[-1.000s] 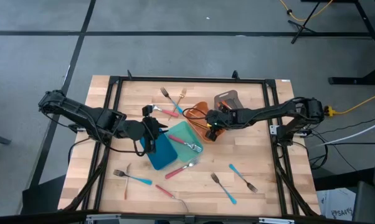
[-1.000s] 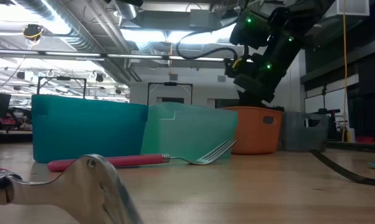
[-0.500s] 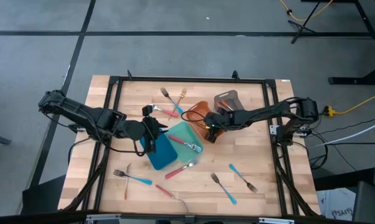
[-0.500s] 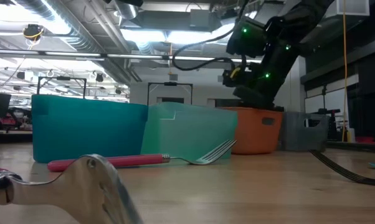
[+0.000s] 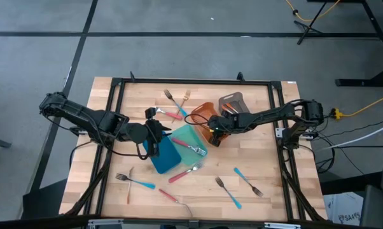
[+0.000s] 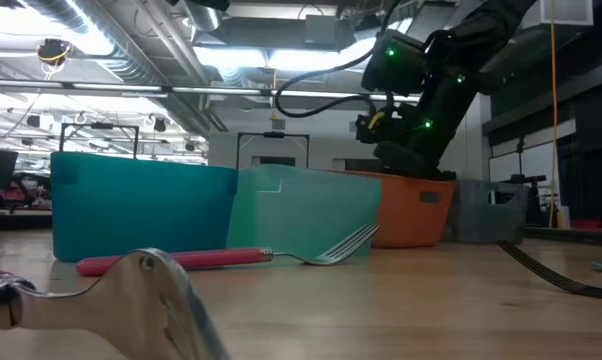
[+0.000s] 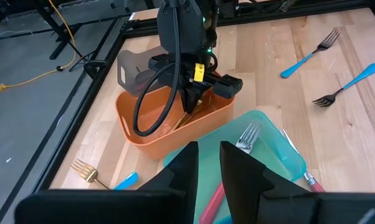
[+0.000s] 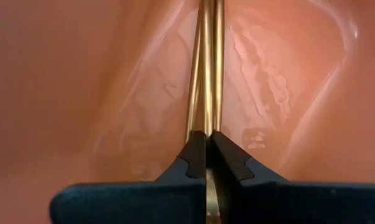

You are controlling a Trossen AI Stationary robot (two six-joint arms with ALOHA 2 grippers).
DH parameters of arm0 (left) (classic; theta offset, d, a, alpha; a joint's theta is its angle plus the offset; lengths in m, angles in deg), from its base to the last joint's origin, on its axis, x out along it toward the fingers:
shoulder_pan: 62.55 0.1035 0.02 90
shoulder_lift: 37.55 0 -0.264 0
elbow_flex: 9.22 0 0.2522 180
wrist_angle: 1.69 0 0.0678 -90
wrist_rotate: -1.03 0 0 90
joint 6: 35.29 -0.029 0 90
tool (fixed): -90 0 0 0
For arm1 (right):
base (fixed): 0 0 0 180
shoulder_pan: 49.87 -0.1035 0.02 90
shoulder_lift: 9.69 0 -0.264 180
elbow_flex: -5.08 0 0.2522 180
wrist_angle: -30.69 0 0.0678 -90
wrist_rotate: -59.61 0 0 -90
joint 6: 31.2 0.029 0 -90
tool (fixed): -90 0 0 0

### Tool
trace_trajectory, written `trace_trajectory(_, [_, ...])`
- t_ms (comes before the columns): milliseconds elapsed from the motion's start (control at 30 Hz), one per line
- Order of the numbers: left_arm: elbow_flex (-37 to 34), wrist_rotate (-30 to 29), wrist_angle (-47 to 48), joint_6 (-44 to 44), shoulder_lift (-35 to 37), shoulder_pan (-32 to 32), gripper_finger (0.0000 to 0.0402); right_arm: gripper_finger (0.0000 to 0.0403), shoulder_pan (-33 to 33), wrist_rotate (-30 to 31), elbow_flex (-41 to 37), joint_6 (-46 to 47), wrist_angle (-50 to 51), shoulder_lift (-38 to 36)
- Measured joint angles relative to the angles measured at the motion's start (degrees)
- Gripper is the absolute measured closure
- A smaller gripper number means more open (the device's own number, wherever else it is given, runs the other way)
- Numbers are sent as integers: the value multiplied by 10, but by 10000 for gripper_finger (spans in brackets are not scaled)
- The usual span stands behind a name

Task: Sort silverware by color (type)
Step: Put the gold fork into the orange bin, then put the blue fork into the blue bin

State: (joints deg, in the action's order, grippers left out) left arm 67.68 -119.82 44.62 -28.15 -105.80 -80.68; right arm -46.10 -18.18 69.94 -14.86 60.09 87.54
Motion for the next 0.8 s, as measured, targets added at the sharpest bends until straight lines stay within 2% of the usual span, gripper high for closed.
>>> trace_trajectory(400, [0, 0, 0, 0, 0, 0, 341, 397, 0, 0, -1, 3, 0, 0])
trace_trajectory(667, [0, 0, 0, 0, 0, 0, 341, 323, 0, -12, -2, 3, -4, 2])
trace_trajectory(800, [0, 0, 0, 0, 0, 0, 341, 300, 0, -15, -2, 3, -5, 2])
